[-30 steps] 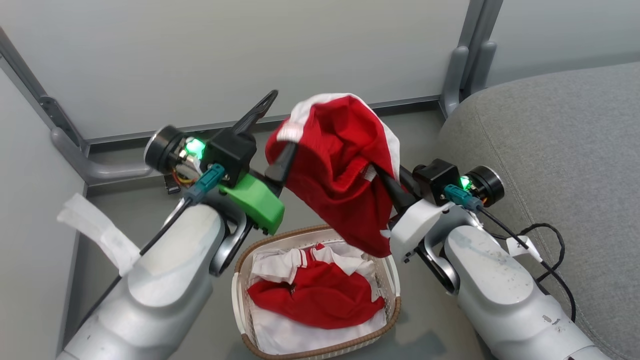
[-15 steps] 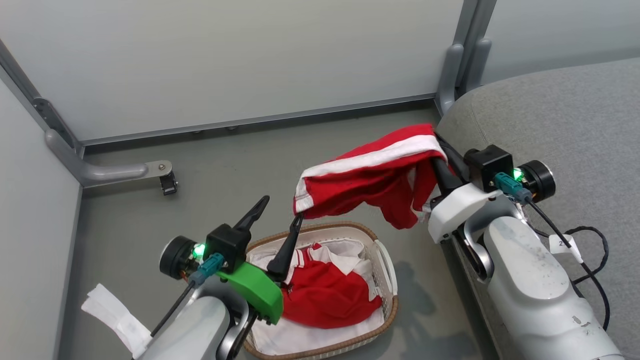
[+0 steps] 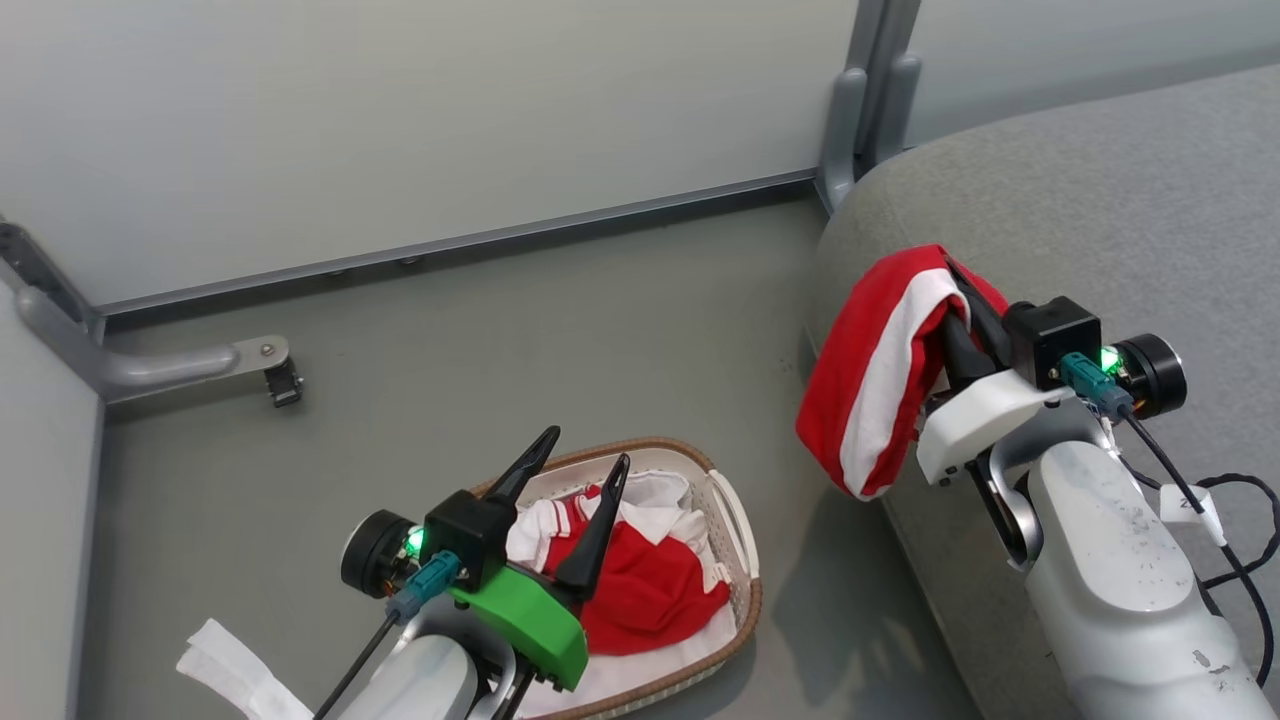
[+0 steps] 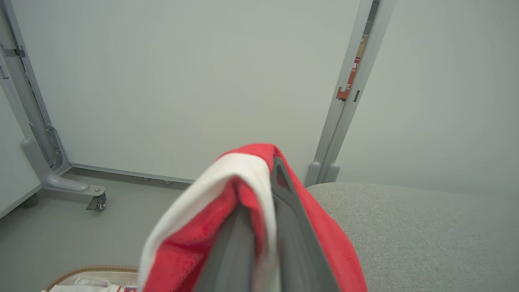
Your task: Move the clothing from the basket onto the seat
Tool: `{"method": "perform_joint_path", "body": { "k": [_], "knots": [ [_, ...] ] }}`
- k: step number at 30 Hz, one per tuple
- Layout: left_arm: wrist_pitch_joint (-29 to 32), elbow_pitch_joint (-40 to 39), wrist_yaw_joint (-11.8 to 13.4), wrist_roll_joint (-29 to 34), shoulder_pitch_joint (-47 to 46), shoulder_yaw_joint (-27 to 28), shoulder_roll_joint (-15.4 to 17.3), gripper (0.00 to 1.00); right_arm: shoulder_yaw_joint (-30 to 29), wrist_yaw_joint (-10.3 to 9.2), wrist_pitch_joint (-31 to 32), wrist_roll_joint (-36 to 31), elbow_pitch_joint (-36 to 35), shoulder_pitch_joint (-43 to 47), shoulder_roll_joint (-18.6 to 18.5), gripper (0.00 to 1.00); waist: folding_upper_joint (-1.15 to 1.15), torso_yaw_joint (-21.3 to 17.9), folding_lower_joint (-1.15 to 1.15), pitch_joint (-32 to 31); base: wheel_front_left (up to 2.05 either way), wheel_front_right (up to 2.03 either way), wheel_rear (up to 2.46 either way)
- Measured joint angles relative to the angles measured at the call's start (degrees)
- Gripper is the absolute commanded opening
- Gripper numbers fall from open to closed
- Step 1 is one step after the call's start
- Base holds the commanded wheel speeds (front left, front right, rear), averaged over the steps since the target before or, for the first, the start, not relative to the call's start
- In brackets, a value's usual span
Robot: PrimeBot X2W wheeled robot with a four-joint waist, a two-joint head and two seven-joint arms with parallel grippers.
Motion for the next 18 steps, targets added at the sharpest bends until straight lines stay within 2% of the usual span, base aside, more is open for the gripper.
{"method": "perform_joint_path", "body": {
  "k": [18],
  "knots": [
    [0.0,-0.2,-1.5,4.6,1.0,0.4,-2.1,1.0,-0.5,0.01,0.0,-1.6,-5.4,3.1,-1.1,0.0,0.0,-15.8,0.0,3.1,0.0,0.0,0.0]
  ]
}}
